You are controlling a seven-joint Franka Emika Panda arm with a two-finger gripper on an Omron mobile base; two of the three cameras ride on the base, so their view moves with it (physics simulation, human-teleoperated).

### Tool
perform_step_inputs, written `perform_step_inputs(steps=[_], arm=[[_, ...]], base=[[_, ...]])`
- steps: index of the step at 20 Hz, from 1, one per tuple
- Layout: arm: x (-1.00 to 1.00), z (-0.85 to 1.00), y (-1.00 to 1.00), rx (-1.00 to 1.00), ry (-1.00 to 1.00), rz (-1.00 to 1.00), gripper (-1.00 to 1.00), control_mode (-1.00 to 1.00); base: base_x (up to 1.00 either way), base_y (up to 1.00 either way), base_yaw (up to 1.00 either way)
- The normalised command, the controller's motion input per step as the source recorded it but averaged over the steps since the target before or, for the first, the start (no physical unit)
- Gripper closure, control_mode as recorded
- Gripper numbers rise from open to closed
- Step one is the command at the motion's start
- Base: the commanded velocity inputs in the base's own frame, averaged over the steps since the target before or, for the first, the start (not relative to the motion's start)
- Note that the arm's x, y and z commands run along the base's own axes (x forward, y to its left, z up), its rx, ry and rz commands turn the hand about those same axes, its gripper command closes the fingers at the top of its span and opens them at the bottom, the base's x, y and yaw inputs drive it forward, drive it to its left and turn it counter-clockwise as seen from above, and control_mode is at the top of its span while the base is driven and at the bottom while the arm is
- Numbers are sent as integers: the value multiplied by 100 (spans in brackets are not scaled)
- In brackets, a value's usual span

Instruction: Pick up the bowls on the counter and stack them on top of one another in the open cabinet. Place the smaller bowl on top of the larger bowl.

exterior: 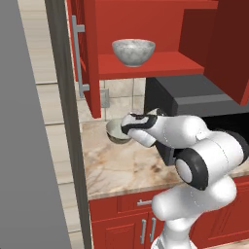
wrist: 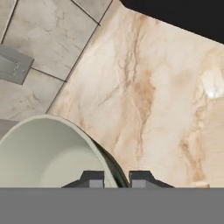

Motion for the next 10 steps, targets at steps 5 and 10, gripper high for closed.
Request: perform_step_inputs(steps=[5, 10], arm=[[-45, 37, -29, 5, 7, 0, 100, -100], [-42, 48, -17, 2, 3, 0, 100, -100]], base=[[0, 0, 0], [0, 0, 0]])
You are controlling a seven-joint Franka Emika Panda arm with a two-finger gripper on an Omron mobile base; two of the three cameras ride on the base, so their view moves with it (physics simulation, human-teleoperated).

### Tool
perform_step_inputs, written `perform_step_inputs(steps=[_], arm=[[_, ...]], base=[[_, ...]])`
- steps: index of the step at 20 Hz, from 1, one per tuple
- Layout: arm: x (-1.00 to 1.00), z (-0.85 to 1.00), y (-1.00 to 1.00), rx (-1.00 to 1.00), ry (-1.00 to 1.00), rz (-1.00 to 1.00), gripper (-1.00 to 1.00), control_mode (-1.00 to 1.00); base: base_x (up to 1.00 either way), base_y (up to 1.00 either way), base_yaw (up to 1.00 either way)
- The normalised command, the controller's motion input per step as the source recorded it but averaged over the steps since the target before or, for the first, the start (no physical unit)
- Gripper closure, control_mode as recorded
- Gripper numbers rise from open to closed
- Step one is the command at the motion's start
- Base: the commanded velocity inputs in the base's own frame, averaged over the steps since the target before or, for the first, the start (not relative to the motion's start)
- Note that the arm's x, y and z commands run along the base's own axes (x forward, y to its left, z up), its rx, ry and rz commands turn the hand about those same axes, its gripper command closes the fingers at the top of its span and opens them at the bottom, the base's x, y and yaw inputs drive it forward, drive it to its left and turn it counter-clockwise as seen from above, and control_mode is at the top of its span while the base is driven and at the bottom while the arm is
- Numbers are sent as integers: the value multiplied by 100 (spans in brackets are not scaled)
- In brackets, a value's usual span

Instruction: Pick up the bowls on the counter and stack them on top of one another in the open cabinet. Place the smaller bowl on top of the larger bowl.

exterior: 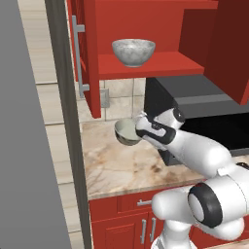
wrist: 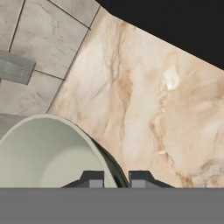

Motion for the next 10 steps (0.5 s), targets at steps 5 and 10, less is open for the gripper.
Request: perform_step_inputs(steps=[5, 10], arm=[[-34, 62, -1, 0, 0, 0, 100, -100], [-31, 62, -1, -2, 0, 0, 100, -100]], base=[[0, 0, 0], [0, 0, 0]])
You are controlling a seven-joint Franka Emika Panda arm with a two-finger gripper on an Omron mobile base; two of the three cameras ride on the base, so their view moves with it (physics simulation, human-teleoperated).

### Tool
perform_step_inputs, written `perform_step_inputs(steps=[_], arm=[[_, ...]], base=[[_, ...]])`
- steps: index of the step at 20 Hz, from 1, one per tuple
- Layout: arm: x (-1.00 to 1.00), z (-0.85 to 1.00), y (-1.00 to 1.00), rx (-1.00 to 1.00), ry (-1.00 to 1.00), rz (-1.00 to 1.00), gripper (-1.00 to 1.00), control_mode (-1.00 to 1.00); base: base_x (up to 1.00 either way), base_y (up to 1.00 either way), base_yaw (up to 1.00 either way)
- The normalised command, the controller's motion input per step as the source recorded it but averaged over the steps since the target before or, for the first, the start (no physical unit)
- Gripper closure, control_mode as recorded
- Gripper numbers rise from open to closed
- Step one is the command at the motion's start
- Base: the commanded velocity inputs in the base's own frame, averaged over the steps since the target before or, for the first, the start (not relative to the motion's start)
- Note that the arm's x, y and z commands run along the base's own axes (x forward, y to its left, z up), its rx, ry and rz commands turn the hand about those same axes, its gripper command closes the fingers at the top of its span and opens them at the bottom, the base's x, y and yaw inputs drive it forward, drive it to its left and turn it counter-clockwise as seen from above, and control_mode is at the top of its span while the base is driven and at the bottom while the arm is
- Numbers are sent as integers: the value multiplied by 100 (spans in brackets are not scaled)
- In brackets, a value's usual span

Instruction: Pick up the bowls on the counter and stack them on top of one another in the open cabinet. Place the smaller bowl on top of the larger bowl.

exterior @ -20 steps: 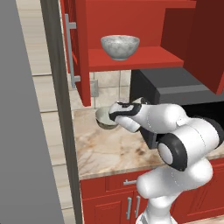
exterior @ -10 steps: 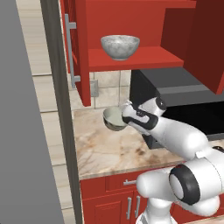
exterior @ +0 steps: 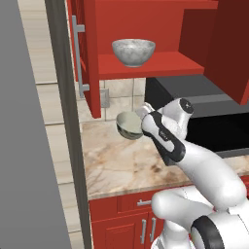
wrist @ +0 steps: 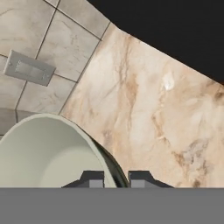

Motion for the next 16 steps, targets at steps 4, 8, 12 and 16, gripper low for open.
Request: perform_step_inputs(steps=[4, 8, 12, 16], arm=[[-29, 54, -10, -3, 0, 0, 100, -100], [-29, 50, -15, -3, 1, 0, 100, -100], [-23, 52, -19, -3, 1, -1, 100, -100], [-17, 60, -23, -1, 0, -3, 100, -100]], base=[[0, 0, 0], [0, 0, 0], [0, 0, 0], [0, 0, 0]])
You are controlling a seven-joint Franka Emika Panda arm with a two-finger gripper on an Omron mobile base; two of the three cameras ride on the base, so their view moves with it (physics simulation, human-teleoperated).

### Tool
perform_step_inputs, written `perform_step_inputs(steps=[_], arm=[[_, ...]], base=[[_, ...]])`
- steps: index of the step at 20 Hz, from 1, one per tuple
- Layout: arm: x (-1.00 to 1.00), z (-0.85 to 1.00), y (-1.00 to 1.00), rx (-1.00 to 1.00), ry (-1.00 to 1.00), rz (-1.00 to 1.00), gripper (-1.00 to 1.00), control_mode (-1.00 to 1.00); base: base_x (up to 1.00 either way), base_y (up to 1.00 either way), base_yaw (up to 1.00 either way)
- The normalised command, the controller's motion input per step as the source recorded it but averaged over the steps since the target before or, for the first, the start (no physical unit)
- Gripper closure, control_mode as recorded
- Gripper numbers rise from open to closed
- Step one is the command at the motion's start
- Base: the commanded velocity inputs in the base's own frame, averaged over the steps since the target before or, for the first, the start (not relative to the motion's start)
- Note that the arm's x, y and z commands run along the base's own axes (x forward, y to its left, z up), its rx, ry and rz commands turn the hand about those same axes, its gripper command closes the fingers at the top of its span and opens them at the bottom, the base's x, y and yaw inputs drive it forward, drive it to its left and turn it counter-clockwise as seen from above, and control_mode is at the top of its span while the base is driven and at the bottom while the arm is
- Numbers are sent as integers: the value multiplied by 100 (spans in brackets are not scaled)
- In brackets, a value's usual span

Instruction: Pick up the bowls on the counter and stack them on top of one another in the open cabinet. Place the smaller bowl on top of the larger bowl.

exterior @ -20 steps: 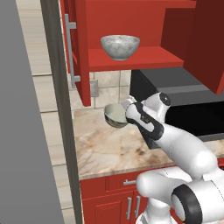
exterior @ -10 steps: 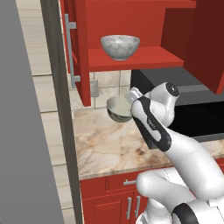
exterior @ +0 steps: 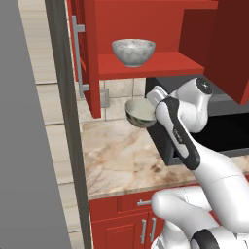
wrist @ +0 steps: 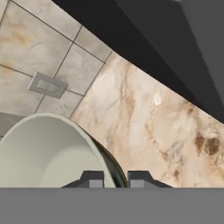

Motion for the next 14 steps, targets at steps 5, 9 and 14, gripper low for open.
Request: perform_step_inputs(steps=[5, 9, 14], arm=[[-10, 62, -18, -2, 0, -4, 100, -100], [-5, 62, -17, -2, 0, -6, 100, -100], [-1, 62, -14, -3, -2, -6, 100, -100]], base=[[0, 0, 0], [0, 0, 0], [0, 0, 0]])
